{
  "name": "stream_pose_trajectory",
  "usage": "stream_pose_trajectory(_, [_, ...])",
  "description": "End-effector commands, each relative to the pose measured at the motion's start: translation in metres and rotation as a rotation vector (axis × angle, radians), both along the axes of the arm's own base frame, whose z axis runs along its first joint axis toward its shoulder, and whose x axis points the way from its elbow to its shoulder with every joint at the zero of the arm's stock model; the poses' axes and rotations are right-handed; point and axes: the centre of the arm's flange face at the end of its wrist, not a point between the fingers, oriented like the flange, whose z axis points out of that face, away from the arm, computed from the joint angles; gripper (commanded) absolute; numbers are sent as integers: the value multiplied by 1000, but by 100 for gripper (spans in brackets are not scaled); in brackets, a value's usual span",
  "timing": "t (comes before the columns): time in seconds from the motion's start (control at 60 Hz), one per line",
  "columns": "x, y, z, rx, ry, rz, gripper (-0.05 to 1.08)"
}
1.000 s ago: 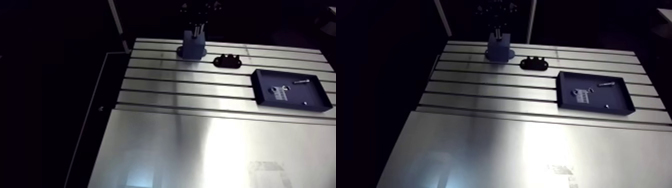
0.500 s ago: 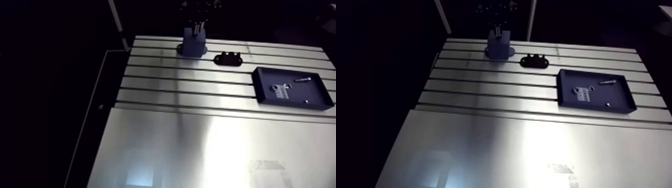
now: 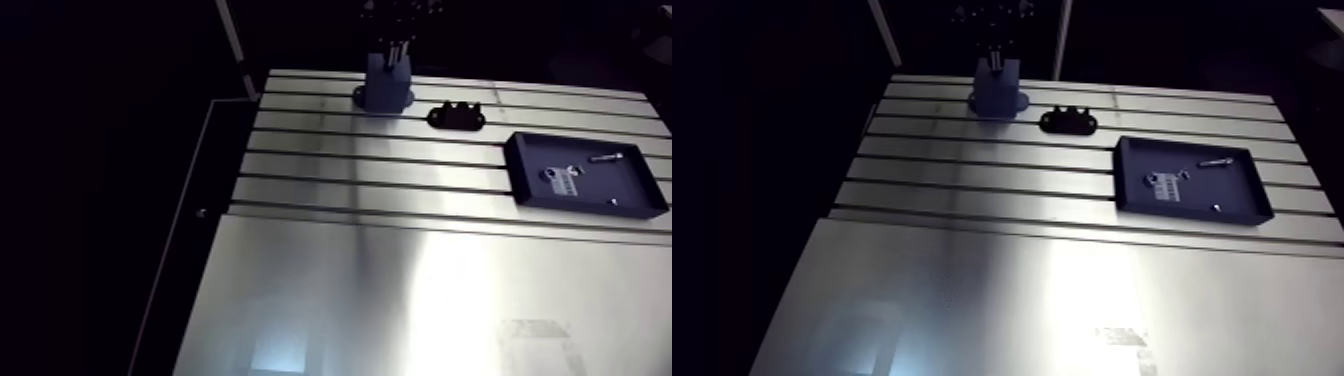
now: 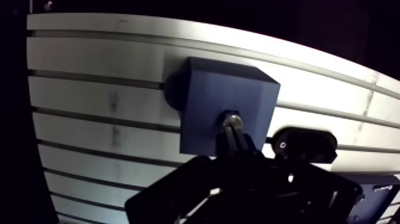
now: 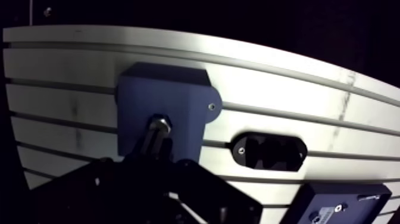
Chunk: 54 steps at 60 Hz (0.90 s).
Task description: Pick up the M10 bolt and insert it into the hex recess until seated.
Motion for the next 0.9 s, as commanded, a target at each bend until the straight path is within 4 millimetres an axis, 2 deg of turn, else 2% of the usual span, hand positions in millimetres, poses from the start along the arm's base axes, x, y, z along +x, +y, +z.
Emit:
stream_pose_trajectory(0.017, [-1,-1,0,0,0,1,107])
stream_pose_trajectory(0.133, [-3,0,-9,1,-12,0,107])
stream_pose_trajectory(0.9, [-3,-1,-9,0,-10,3,107])
